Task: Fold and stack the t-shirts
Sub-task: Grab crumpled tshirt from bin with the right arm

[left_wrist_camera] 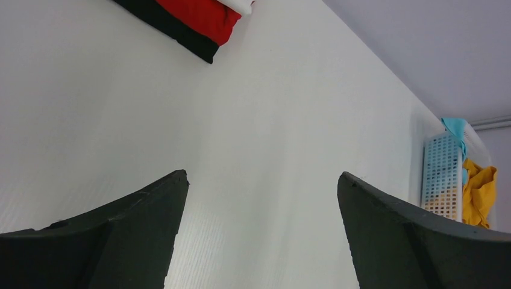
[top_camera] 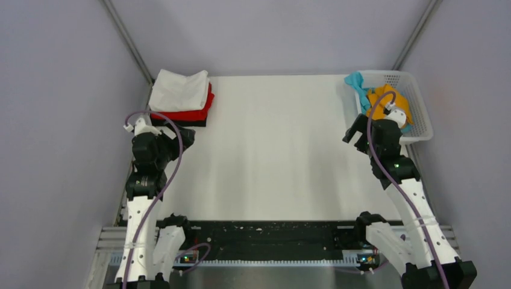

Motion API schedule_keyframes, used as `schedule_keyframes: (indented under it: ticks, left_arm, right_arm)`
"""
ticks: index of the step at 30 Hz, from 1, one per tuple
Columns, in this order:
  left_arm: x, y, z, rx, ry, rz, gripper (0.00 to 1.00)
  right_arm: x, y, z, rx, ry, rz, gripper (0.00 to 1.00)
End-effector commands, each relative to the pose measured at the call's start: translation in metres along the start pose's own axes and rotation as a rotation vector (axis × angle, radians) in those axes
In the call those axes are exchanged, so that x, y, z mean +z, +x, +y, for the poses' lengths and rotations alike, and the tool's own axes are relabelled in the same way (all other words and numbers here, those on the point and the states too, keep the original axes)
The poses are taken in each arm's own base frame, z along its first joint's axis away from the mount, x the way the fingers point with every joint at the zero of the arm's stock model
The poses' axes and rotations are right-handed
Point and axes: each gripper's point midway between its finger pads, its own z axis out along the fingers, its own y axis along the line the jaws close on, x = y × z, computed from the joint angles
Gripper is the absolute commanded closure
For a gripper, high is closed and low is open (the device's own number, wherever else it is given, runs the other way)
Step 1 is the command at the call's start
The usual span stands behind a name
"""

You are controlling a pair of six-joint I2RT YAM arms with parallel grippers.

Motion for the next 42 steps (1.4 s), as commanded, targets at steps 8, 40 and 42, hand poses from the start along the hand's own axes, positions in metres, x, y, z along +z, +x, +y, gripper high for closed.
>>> schedule_keyframes:
  ticks: [8, 40, 42]
  left_arm:
    - [0.001, 0.001, -0.012, 0.021, 0.086, -0.013, 0.01]
    - [0.025, 0.021, 0.007, 0.052, 0.046, 0.056, 0.01]
    - [0.024, 0.021, 0.006, 0.051, 0.053, 0.058, 0.01]
  right_arm:
    - [0.030, -0.051, 0.008, -0.073, 0.079, -0.097, 0.01]
    - [0.278, -0.156, -0.101, 0.046, 0.223, 0.032, 1.00]
    - [0.257, -0.184, -0.097, 0.048, 0.237, -0.036, 1.00]
